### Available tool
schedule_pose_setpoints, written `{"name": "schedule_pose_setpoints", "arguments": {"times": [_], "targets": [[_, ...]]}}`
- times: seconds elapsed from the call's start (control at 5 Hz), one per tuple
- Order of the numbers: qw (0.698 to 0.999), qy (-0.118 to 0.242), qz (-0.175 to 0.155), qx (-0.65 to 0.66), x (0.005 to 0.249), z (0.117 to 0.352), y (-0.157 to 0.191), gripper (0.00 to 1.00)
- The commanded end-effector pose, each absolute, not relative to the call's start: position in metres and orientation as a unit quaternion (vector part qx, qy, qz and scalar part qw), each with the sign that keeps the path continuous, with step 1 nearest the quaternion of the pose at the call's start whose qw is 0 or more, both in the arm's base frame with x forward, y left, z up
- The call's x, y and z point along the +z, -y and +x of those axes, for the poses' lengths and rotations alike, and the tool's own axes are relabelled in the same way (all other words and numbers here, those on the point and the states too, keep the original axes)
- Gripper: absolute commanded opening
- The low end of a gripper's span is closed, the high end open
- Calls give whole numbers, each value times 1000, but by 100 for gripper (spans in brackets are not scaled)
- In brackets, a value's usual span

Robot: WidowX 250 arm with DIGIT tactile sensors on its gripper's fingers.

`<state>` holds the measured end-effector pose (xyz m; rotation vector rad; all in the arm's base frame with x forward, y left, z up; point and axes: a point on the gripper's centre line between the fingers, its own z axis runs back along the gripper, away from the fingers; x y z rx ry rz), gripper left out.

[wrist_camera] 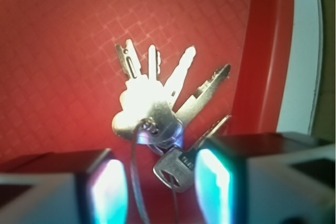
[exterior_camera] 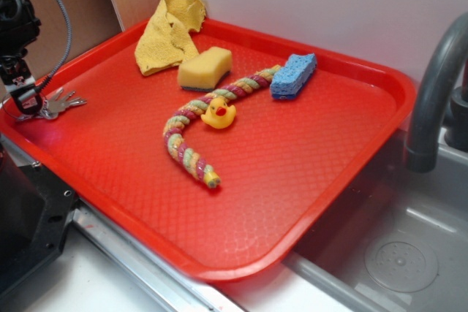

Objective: Grab the silver keys.

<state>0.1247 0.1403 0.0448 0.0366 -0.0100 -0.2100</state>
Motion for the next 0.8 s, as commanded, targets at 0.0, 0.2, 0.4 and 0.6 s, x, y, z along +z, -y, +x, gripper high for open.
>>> {"name": "schedule_pose_setpoints", "arguments": {"times": [0.0, 0.2, 0.4, 0.6], "targets": [[993, 8, 27, -112, 48, 127, -141, 0], [993, 9, 36, -113, 54, 127, -139, 0], [992, 28, 27, -117, 68, 136, -129, 0], [992, 80, 21, -97, 119, 168, -94, 0]]}}
